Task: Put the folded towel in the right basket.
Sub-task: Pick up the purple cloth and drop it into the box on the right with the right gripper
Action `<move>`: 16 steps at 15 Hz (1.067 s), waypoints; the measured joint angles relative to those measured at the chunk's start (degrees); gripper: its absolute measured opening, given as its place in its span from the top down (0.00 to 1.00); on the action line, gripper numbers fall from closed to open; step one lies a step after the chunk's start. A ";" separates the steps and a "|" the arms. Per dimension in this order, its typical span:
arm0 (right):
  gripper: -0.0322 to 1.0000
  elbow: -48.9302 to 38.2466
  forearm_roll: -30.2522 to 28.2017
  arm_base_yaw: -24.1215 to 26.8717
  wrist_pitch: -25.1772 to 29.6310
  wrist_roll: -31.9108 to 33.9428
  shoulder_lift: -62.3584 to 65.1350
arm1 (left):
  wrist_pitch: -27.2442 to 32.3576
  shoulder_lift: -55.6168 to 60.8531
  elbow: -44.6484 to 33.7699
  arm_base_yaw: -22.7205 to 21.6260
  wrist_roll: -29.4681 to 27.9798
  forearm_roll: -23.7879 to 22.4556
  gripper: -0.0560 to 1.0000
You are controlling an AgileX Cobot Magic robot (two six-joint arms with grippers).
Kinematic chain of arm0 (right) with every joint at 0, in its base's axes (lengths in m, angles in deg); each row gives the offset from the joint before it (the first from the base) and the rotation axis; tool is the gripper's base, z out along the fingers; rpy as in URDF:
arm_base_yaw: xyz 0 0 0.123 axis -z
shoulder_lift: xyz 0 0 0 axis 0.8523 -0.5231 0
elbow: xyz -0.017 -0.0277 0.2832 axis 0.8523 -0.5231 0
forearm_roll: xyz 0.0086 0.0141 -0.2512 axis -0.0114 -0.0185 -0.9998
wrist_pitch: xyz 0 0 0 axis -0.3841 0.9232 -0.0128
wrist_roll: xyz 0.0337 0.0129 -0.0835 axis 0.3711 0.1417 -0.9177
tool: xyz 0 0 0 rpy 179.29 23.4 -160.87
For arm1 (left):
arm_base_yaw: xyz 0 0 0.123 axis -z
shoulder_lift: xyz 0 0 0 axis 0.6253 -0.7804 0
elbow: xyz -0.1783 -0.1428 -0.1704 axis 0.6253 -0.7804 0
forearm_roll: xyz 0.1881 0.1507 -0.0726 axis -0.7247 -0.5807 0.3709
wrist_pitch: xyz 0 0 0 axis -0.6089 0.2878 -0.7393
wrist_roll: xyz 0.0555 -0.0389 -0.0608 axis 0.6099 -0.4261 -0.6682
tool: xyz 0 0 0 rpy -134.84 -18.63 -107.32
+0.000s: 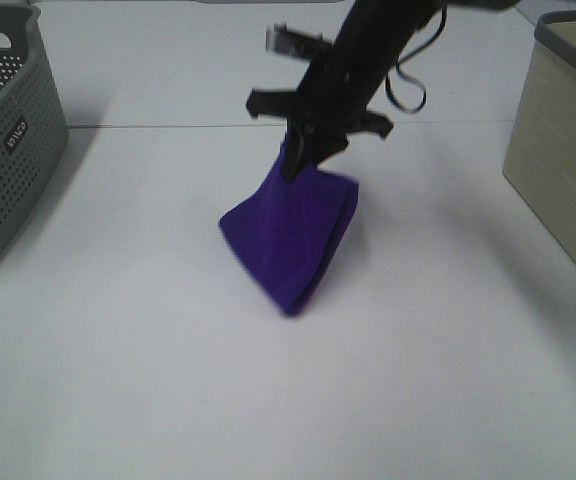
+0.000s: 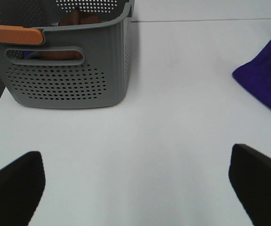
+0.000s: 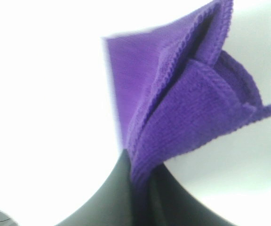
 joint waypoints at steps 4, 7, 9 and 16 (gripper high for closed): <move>0.93 13.18 -4.76 0.17 3.15 -0.52 10.49 | 0.00 0.00 0.00 0.00 0.00 0.00 0.01; 0.93 25.04 -10.94 6.07 3.50 2.35 13.58 | 0.00 0.00 0.00 0.00 0.00 0.00 0.01; 0.93 29.39 -12.03 11.69 3.44 2.81 14.50 | 0.00 0.00 0.00 0.00 0.00 0.00 0.01; 0.93 29.34 -15.13 38.50 3.84 3.72 16.90 | 0.00 0.00 0.00 0.00 0.00 0.00 0.01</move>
